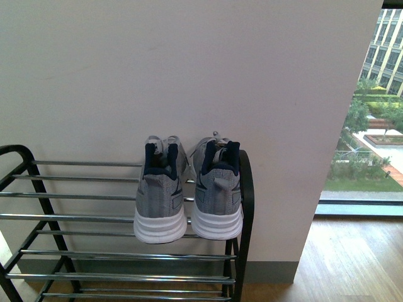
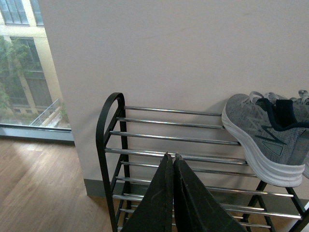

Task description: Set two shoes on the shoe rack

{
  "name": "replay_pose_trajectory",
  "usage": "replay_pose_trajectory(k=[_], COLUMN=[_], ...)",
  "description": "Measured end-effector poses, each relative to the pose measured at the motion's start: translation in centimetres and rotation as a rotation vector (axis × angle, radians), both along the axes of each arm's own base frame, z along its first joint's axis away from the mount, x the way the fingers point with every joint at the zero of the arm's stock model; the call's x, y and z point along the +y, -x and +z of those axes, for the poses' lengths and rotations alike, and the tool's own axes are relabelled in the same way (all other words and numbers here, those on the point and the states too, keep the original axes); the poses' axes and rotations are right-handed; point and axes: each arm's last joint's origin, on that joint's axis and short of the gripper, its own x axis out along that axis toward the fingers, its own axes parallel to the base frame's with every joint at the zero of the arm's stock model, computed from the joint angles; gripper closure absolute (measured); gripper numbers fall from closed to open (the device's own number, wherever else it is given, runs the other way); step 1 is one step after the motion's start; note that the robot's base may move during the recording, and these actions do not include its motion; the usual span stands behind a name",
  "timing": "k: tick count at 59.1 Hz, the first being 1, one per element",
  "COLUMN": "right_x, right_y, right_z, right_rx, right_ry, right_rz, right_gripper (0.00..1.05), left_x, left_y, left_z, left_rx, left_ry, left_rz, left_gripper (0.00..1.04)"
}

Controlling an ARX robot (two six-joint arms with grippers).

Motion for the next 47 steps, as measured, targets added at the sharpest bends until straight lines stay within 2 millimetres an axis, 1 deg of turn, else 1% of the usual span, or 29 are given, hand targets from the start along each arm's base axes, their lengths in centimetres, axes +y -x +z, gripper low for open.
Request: replay_pose_trajectory(k=[35, 44, 47], right_x=[0.0, 0.0, 0.0], right_y=[0.0, 0.0, 0.0], right_z=[0.0, 0.0, 0.0], right_rx=[0.0, 0.0, 0.0], right_ry=[0.0, 0.0, 0.0], right_rz=[0.0, 0.0, 0.0], right_gripper=[0.09, 0.09, 0.09], left_x=[0.0, 0.0, 0.0], left_y=[1.5, 1.6, 2.0], left_z=[0.1, 0.0, -0.2], left_rx=[-0.007, -0.004, 0.012], left_ry=[0.0, 0.0, 0.0], left_rz=[0.0, 0.0, 0.0], left_gripper=[1.04, 1.04, 1.04])
